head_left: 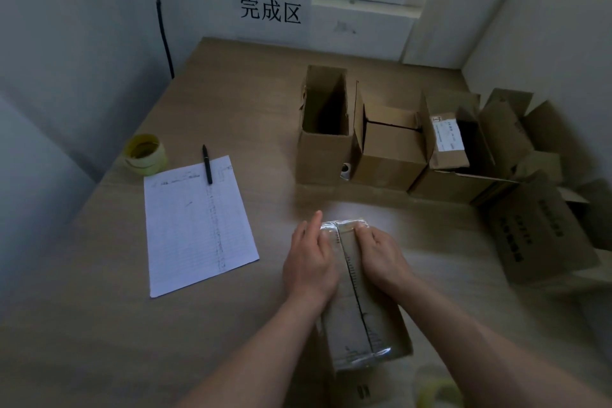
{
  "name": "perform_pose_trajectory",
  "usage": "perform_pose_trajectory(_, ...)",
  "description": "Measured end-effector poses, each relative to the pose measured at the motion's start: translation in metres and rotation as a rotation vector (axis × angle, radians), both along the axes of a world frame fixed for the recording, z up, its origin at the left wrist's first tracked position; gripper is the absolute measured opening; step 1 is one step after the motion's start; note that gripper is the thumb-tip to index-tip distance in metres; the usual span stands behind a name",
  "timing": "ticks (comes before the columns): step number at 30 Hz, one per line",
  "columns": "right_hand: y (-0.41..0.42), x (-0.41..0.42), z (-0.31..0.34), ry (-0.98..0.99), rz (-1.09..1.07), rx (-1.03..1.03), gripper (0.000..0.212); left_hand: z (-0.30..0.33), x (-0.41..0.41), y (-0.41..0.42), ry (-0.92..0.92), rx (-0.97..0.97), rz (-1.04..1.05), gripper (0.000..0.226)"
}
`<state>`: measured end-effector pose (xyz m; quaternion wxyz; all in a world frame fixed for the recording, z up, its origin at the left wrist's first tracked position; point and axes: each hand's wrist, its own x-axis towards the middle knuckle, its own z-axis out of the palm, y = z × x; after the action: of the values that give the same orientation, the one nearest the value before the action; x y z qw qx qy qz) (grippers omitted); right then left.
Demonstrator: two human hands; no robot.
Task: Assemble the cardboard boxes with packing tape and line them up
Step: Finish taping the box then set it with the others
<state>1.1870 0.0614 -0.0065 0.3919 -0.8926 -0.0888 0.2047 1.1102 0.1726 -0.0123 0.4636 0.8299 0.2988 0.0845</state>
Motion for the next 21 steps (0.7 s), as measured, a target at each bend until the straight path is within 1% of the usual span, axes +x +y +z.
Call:
perform_pose_trajectory(2, 0.0, 0.0, 0.001, -0.129, 0.062, -0.183, 0.057, 0.001, 0.002, 0.0, -0.017, 0.025, 0.033, 0.04)
perform_pose_trajectory(3, 0.001, 0.0, 0.003, -0.228, 0.121, -0.236, 0.056, 0.001, 0.002, 0.001, -0.013, 0.041, 0.04, 0.038)
perform_pose_trajectory(4, 0.002, 0.002, 0.003, -0.301, 0.197, -0.243, 0.051, 0.001, 0.002, 0.001, -0.01, 0.053, 0.04, 0.037)
perform_pose_trajectory(5, 0.004, 0.003, 0.003, -0.315, 0.252, -0.218, 0.041, -0.001, 0.002, 0.001, -0.006, 0.061, 0.038, 0.035)
perform_pose_trajectory(7, 0.008, 0.005, 0.002, -0.231, 0.222, -0.139, 0.023, -0.001, 0.003, 0.001, 0.008, 0.059, 0.044, 0.033)
perform_pose_trajectory(9, 0.012, 0.008, 0.005, -0.146, 0.174, -0.126, 0.02, -0.001, 0.003, 0.002, 0.021, 0.053, 0.056, 0.033)
perform_pose_trajectory(11, 0.011, 0.012, 0.003, -0.055, 0.12, -0.097, 0.025, -0.001, 0.005, 0.002, 0.042, 0.048, 0.046, 0.033)
perform_pose_trajectory(12, 0.01, 0.014, 0.004, 0.023, 0.071, -0.064, 0.034, -0.001, 0.006, 0.003, 0.051, 0.043, 0.032, 0.034)
perform_pose_trajectory(14, 0.007, 0.014, 0.007, 0.146, 0.008, -0.041, 0.062, -0.004, 0.006, 0.008, 0.062, 0.012, -0.011, 0.039)
perform_pose_trajectory(15, 0.003, 0.009, 0.008, 0.137, 0.018, -0.058, 0.069, -0.005, 0.006, 0.011, 0.061, -0.017, -0.04, 0.043)
perform_pose_trajectory(16, -0.001, 0.002, 0.01, 0.069, 0.052, -0.063, 0.07, -0.007, 0.005, 0.015, 0.055, -0.047, -0.07, 0.047)
perform_pose_trajectory(18, -0.009, -0.017, 0.012, -0.108, 0.154, -0.051, 0.068, -0.009, 0.003, 0.021, 0.043, -0.08, -0.119, 0.056)
perform_pose_trajectory(19, -0.012, -0.027, 0.013, -0.152, 0.197, -0.047, 0.065, -0.007, 0.0, 0.023, 0.028, -0.076, -0.121, 0.062)
perform_pose_trajectory(21, -0.016, -0.036, 0.008, -0.117, 0.201, -0.049, 0.062, -0.001, -0.015, 0.015, -0.034, -0.042, -0.108, 0.073)
